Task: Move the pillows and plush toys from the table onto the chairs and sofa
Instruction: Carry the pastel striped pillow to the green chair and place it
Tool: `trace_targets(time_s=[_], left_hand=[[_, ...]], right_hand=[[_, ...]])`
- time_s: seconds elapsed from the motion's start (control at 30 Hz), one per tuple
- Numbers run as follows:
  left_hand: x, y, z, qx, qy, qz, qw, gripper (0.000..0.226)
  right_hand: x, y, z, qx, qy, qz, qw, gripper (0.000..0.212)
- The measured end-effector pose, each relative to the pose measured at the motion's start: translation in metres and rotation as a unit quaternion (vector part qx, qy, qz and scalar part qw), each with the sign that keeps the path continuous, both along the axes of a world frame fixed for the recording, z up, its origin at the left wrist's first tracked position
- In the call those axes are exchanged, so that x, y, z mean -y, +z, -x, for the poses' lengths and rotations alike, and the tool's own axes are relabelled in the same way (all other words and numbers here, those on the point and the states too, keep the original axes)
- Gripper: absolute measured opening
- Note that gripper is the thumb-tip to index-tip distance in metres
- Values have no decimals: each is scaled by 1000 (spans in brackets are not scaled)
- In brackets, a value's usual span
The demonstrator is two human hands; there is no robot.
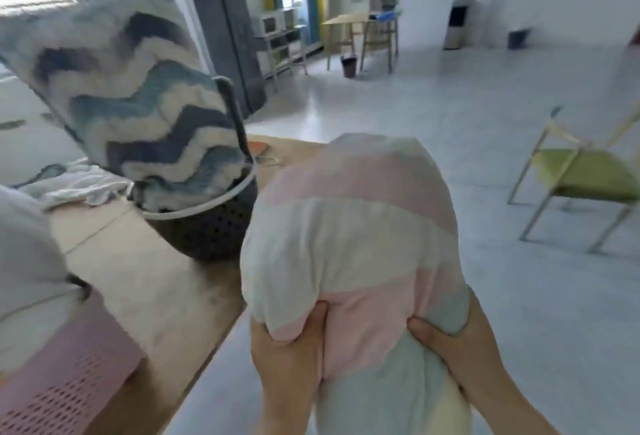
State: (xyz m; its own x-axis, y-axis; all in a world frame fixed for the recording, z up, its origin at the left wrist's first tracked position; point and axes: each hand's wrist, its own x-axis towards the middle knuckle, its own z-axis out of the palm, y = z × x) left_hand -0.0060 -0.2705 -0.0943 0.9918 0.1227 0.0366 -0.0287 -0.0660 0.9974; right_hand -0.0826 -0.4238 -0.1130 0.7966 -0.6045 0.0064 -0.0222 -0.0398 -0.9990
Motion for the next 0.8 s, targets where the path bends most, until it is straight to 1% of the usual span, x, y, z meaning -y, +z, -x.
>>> trace_targets(time_s=[0.07,0.1,0.13,0.2,0.23,0.27,0.3,0.33,0.37,0.4,0.43,0.5,0.53,0.6,0.63,0.7,0.77,0.8], left_hand=[[41,-36,22,-89,-96,-32,991,72],[62,-56,32,-132,-144,-62,979,77],[81,-70,46,-176,-185,-93,962,74],[116,-91,67,-237,-283,-151,917,75],[132,-98,72,-266,-330,-153,892,77],[150,-104,75,-304,-375,-135,865,77],[171,-106,79,-337,-418,-137,832,73],[192,-110,80,-357,-431,-132,818,72],[215,-117,85,-330,-447,-136,820,82],[245,-125,87,-284,-442,-146,838,93],[277,-127,90,-262,-405,-149,863,93],[336,-118,96,-221,-369,-125,894,73],[367,-114,98,-202,-355,-108,906,67],[418,-111,94,-188,-348,-76,915,63],[440,-109,92,-186,-346,-77,916,62],[480,-110,91,-178,-356,-87,913,61],[514,-119,86,-178,-371,-77,908,62],[533,-128,81,-173,-372,-89,908,62]], right_hand=[[28,-32,48,-53,-65,-9,996,70],[42,-49,72,-74,-100,-14,992,72],[54,-65,95,-99,-137,-25,985,73],[79,-91,137,-145,-208,-61,965,71],[93,-102,155,-165,-233,-80,955,72],[106,-112,170,-184,-252,-98,945,76],[122,-121,181,-194,-265,-106,938,80],[140,-128,189,-198,-281,-109,933,83],[160,-131,194,-198,-297,-110,928,83],[185,-131,197,-193,-317,-114,921,80],[211,-130,198,-186,-333,-114,918,73],[264,-121,197,-165,-350,-109,916,60],[291,-116,197,-158,-352,-103,917,57],[344,-107,196,-142,-356,-87,919,60],[367,-104,195,-136,-356,-83,921,65],[407,-103,193,-128,-355,-84,922,67],[442,-110,190,-134,-356,-90,920,69],[460,-117,188,-141,-358,-96,918,70]])
